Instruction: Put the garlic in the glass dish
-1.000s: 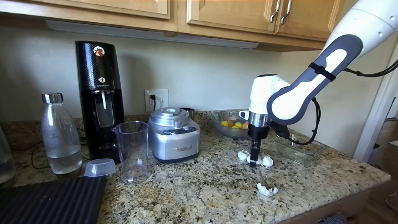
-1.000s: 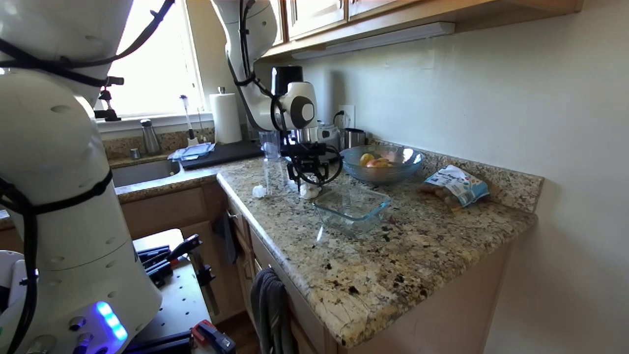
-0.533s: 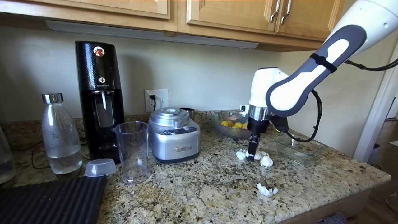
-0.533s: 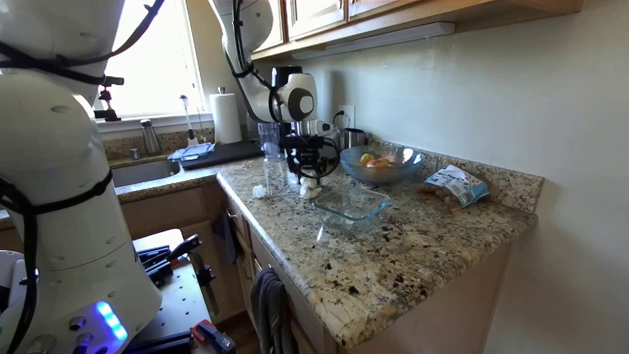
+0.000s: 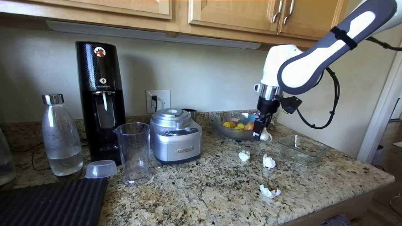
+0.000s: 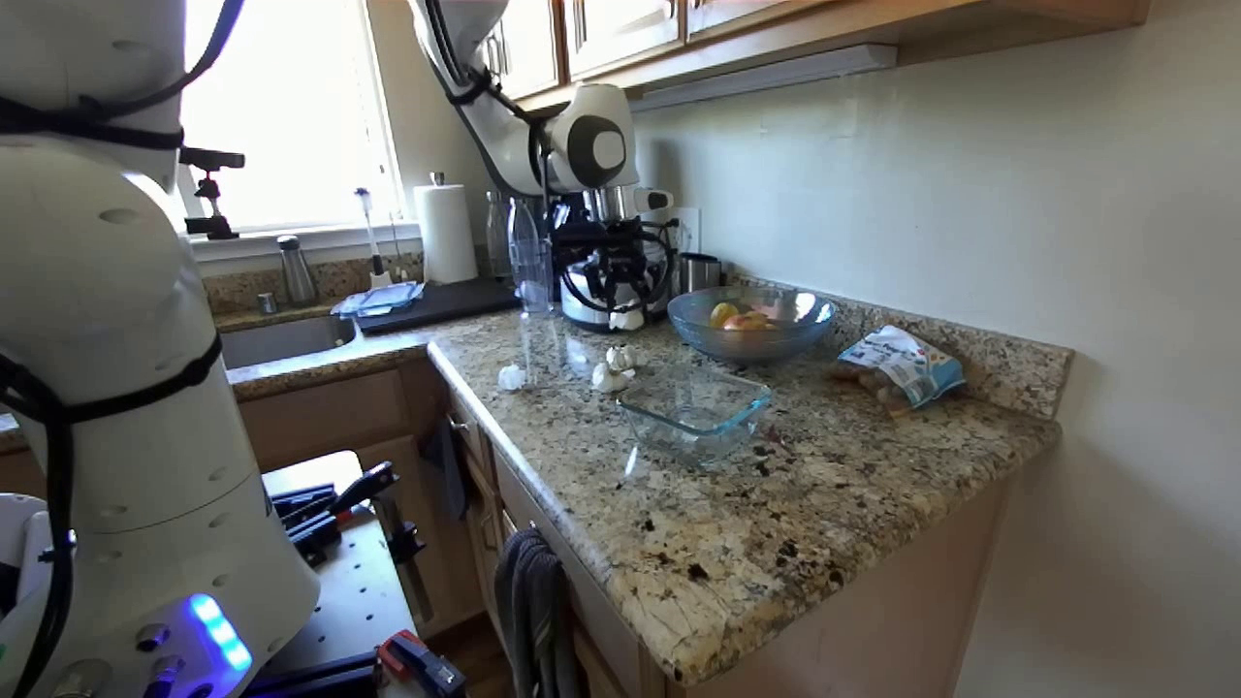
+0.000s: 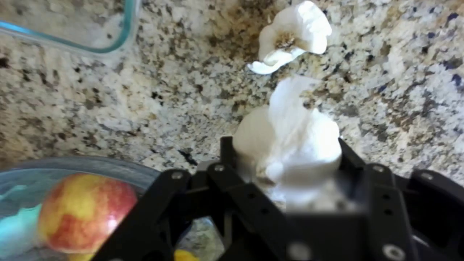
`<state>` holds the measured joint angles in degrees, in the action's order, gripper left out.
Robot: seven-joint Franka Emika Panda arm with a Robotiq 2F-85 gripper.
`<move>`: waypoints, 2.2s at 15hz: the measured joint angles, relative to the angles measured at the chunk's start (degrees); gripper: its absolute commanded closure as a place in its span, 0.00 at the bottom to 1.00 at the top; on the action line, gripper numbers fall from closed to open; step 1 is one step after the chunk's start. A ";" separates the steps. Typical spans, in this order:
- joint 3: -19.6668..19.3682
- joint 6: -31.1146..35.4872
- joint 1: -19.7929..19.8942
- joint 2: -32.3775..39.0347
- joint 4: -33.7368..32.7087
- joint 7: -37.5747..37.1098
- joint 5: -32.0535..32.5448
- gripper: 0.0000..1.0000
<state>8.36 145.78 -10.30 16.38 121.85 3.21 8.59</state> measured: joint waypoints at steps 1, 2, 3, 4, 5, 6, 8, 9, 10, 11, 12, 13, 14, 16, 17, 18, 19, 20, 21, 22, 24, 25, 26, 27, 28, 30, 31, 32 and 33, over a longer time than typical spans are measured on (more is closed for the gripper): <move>-1.21 0.00 0.09 -0.88 0.43 -1.60 0.03 0.60; -2.53 0.00 0.29 -1.48 0.83 -3.08 0.08 0.60; -3.81 0.00 0.60 -1.89 1.22 -4.78 0.38 0.60; -5.24 -0.01 0.89 -2.18 1.66 -6.65 0.93 0.60; -6.62 -0.01 1.21 -2.37 2.15 -8.44 1.57 0.60; -7.88 -0.01 1.59 -2.46 2.66 -10.23 2.24 0.60; -10.16 -0.02 2.35 -2.49 3.71 -13.85 3.47 0.60; -11.21 -0.02 2.60 -2.47 4.27 -15.92 4.07 0.60; -12.07 -0.02 2.90 -2.41 4.84 -17.80 4.38 0.60; -12.75 -0.02 3.13 -2.28 5.39 -19.44 4.41 0.60; -13.25 -0.02 3.34 -2.07 5.89 -21.00 4.42 0.60; -13.54 -0.01 3.56 -1.83 6.34 -22.43 4.38 0.60; -13.71 -0.01 3.72 -1.56 6.78 -23.58 4.29 0.60; -13.84 -0.01 3.81 -0.84 7.55 -25.24 3.96 0.60; -13.83 0.00 3.79 -0.46 7.96 -25.91 3.66 0.60; -13.83 0.02 3.77 -0.07 8.34 -26.52 3.46 0.60; -13.82 0.02 3.77 0.34 8.66 -26.96 3.25 0.59; -13.82 0.03 3.75 0.77 8.84 -27.20 3.04 0.10; -13.82 0.03 3.73 1.10 8.91 -27.48 2.94 0.09; -13.82 0.03 3.67 1.18 8.95 -27.89 2.94 0.03; -13.69 0.03 3.37 0.88 8.94 -28.52 2.94 0.00; -13.54 0.04 3.12 0.47 8.92 -28.78 2.95 0.00; -13.38 0.06 2.73 -0.10 8.89 -29.06 2.99 0.00; -13.19 0.05 2.31 -0.96 8.89 -29.29 3.06 0.00; -13.00 0.04 1.87 -1.87 8.90 -29.34 3.07 0.00; -11.51 -0.09 1.54 -4.04 9.03 -29.35 2.37 0.00; -10.34 -0.25 1.42 -5.12 9.11 -29.31 1.52 0.00; -9.09 -0.48 1.29 -6.02 9.15 -29.21 0.65 0.00; -7.76 -0.69 1.14 -6.81 9.15 -29.17 -0.11 0.00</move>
<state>0.61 145.09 -9.16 9.57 131.00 -25.96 8.48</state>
